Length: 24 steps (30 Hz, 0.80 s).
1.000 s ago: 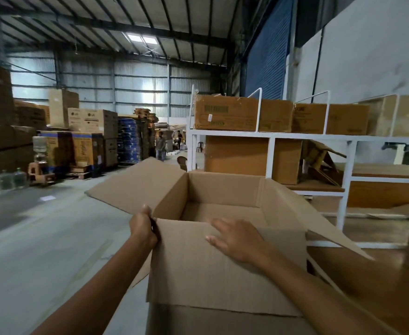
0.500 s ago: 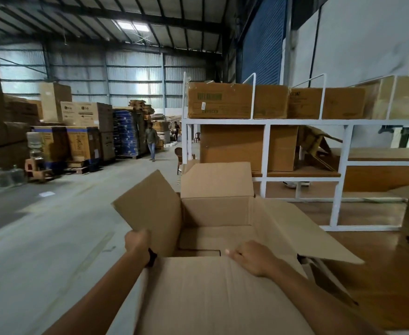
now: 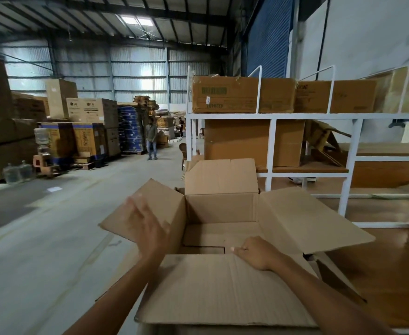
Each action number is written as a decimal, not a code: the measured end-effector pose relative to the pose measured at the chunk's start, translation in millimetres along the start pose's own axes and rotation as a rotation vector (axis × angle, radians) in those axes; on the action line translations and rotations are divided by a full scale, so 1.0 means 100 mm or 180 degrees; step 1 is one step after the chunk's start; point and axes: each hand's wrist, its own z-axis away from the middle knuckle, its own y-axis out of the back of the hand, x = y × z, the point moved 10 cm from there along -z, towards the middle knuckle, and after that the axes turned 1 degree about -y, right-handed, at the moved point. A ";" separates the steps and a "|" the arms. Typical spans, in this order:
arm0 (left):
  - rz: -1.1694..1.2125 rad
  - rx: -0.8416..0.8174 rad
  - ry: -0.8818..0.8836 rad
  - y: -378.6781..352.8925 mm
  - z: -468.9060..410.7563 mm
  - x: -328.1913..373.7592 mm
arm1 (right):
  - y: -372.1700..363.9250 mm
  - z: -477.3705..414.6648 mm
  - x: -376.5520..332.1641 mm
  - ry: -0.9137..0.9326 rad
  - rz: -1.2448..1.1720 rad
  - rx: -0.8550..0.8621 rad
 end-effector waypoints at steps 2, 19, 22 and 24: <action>-0.0073 -0.1006 -0.0601 -0.39 0.06 0.33 | 0.00 0.00 0.00 -0.0019 -0.0026 0.0002; -0.1412 -0.4228 -0.0787 -1.78 0.47 0.20 | -0.17 -0.22 0.24 -0.0643 -0.0054 -0.1169; -0.1568 -0.4091 -0.1065 -1.93 0.28 0.49 | -0.14 -0.54 0.36 -0.0602 0.0352 -0.1319; -0.1709 -0.4022 -0.1380 -2.18 0.20 0.63 | -0.10 -0.81 0.43 -0.0472 0.0753 -0.1297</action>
